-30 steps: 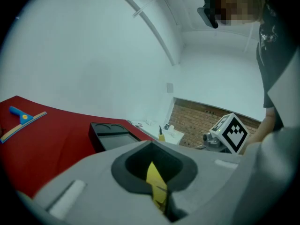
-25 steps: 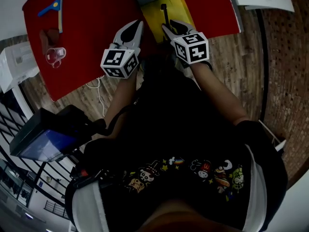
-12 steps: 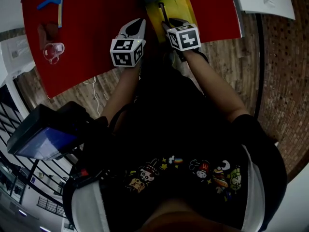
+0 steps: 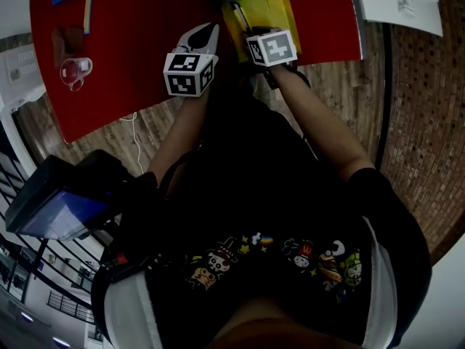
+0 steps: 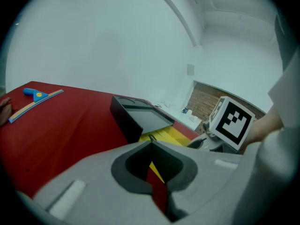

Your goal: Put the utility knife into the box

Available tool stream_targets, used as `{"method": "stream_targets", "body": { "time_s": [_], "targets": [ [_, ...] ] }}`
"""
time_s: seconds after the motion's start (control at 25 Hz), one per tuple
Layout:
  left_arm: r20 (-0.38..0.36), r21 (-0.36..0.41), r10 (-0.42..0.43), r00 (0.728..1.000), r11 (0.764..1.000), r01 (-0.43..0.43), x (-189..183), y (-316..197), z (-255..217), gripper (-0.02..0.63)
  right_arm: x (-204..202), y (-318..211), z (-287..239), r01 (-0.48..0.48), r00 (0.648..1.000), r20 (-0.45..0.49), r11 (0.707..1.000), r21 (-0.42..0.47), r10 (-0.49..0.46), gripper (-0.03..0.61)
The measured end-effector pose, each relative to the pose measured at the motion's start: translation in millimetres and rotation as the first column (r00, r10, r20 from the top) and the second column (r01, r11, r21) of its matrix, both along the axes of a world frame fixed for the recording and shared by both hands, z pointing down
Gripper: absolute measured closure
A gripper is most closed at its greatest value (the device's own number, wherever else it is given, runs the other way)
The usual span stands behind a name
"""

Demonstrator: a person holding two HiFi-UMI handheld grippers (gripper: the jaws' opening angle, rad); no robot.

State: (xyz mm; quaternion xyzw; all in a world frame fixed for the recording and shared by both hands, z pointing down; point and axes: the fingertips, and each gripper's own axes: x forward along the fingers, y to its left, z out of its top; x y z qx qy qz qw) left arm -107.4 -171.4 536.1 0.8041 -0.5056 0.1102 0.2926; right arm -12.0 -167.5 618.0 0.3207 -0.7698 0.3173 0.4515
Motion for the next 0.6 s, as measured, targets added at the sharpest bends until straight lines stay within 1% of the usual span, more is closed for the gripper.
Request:
{"method": "stream_targets", "body": {
  "time_s": [0.2, 0.36, 0.6],
  "targets": [
    [-0.004, 0.006, -0.006, 1.0, 1.0, 0.006, -3, -1, -1, 0.611, -2, 9, 7, 0.025, 1.0, -0.013, 0.999, -0.047, -0.026, 0.437],
    [-0.009, 0.006, -0.011, 1.0, 1.0, 0.011, -3, 0, -1, 0.611, -3, 11, 13, 0.024, 0.999, -0.021, 0.996, -0.087, -0.026, 0.437],
    [-0.015, 0.011, -0.011, 1.0, 1.0, 0.011, -4, 2, -1, 0.611, -3, 12, 15, 0.036, 0.998, -0.046, 0.996, -0.079, -0.04, 0.436]
  ]
}}
